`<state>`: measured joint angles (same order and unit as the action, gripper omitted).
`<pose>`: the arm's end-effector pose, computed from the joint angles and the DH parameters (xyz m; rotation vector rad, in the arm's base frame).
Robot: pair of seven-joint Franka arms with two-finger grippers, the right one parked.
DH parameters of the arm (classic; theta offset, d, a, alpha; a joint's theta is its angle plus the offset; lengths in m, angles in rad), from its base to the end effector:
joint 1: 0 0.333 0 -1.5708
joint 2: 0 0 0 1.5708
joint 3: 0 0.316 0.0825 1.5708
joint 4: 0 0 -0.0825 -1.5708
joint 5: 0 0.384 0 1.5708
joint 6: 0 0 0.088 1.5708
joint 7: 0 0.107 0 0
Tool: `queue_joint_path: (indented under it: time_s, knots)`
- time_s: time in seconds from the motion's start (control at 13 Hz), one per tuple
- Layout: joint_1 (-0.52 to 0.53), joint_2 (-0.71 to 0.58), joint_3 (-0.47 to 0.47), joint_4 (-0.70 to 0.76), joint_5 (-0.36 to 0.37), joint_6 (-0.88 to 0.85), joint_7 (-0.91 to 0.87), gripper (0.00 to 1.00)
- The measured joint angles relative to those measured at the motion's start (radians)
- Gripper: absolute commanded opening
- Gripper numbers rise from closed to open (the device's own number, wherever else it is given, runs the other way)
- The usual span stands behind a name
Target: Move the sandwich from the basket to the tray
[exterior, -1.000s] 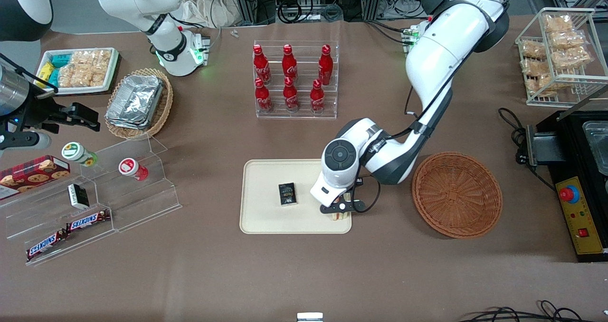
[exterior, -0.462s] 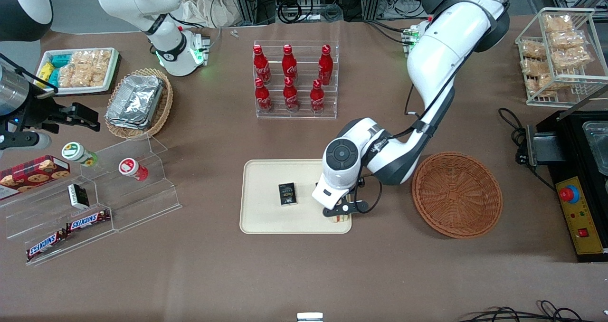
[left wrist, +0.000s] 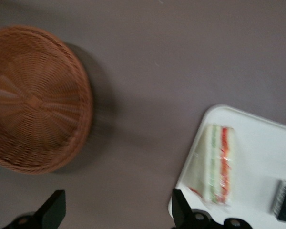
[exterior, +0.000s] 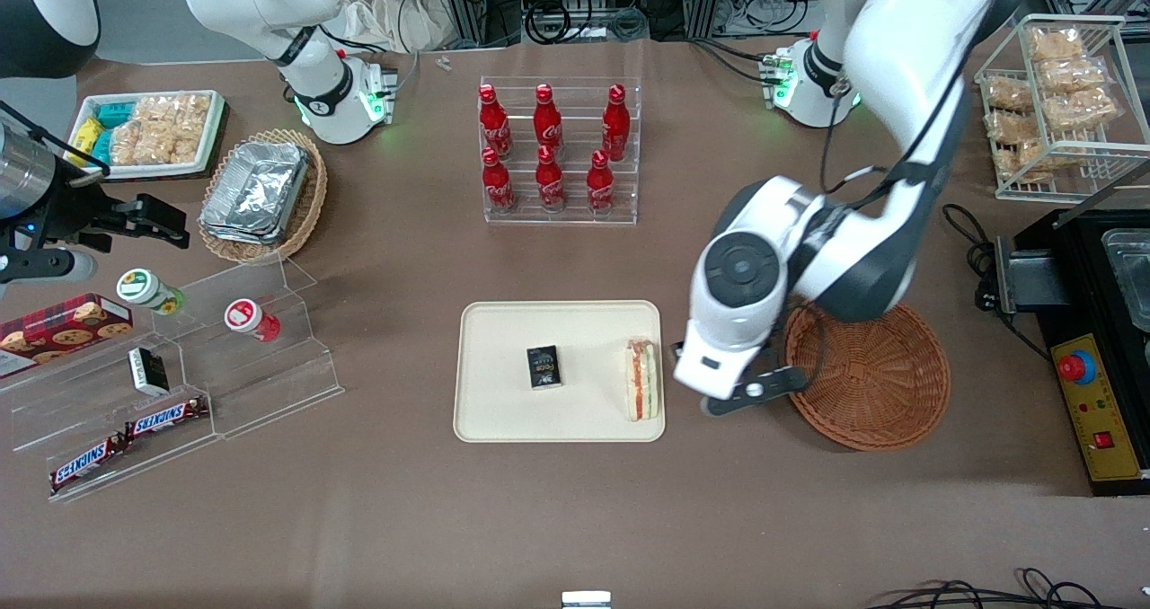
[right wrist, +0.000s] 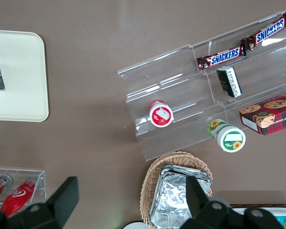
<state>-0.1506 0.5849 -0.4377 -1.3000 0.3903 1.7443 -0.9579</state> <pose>0.6385 -0.3030 0.4197 -2.9350 -0.5026 -0.0539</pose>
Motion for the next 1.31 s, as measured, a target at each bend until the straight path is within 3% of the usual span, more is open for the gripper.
queue_joint_path:
  time_s: [0.31,0.54,0.85,1.31]
  knots:
    - [0.190,-0.235,-0.001,-0.301,-0.006,0.107,0.093,1.00]
    - [0.318,-0.393,0.001,-0.415,-0.140,0.130,0.379,1.00]
    - [0.456,-0.459,0.005,-0.432,-0.180,0.119,0.723,1.00]
    - [0.468,-0.388,-0.001,-0.253,-0.235,-0.012,0.765,1.00]
